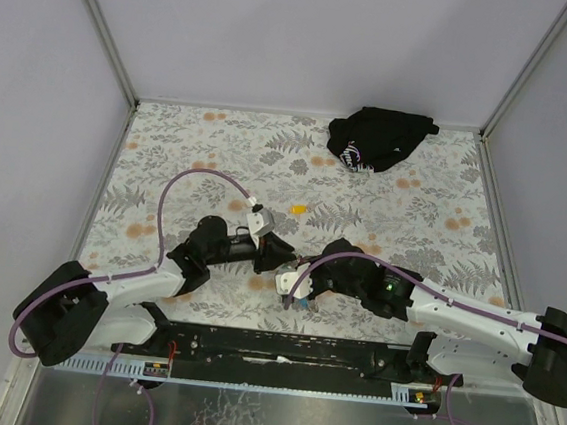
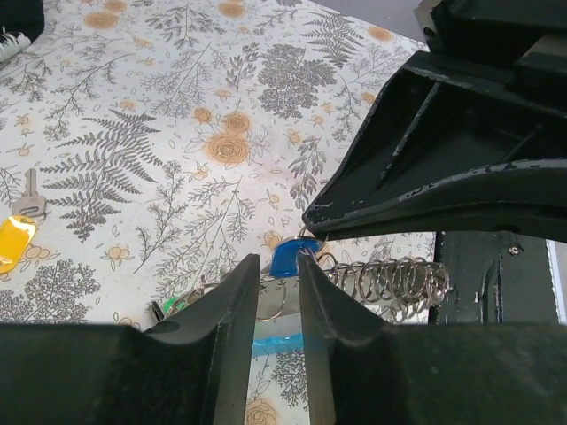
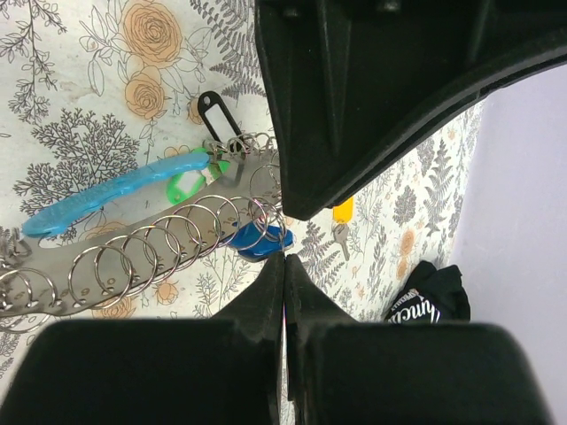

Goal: Put the keys on the keyring

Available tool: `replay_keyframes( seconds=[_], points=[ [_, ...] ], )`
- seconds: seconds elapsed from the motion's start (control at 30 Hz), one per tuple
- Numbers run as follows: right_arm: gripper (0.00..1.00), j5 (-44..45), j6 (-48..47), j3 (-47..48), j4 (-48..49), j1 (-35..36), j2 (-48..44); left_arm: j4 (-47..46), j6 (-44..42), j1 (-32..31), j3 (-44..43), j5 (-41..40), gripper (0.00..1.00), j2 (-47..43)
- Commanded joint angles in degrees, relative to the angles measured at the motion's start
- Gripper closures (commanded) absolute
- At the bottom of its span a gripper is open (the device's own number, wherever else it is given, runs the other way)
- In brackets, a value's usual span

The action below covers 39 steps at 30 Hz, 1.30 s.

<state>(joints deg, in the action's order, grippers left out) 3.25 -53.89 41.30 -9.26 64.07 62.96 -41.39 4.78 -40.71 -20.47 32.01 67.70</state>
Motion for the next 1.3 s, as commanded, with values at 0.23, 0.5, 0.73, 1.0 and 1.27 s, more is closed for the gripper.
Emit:
replay_keyframes(
  seconds=[0.23,0.5,0.73,1.0,1.27],
  points=[
    [1.0,-1.4,-0.67,3.34,2.03,0.42,-1.31,-1.49,0.08,0.37,1.66,0.48,0.66,-2.51],
    [1.0,-1.47,-0.64,3.45,2.0,0.35,-1.04,-3.97,3.01,0.06,2.05,1.44,0.63,-2.1],
    [1.0,-1.51,-0.71,3.6,2.18,0.43,-0.99,-2.76,2.67,-0.68,1.75,-0.41,0.62,-2.15],
    [1.0,-1.73,-0.73,3.62,2.22,0.37,-0.74,-1.4,1.54,-2.21,0.12,-0.24,0.67,-0.34],
    [1.0,-2.12,-0.52,3.55,2.09,0.4,-1.07,0.62,0.38,-2.93,-1.29,-2.13,0.88,0.61]
  ],
)
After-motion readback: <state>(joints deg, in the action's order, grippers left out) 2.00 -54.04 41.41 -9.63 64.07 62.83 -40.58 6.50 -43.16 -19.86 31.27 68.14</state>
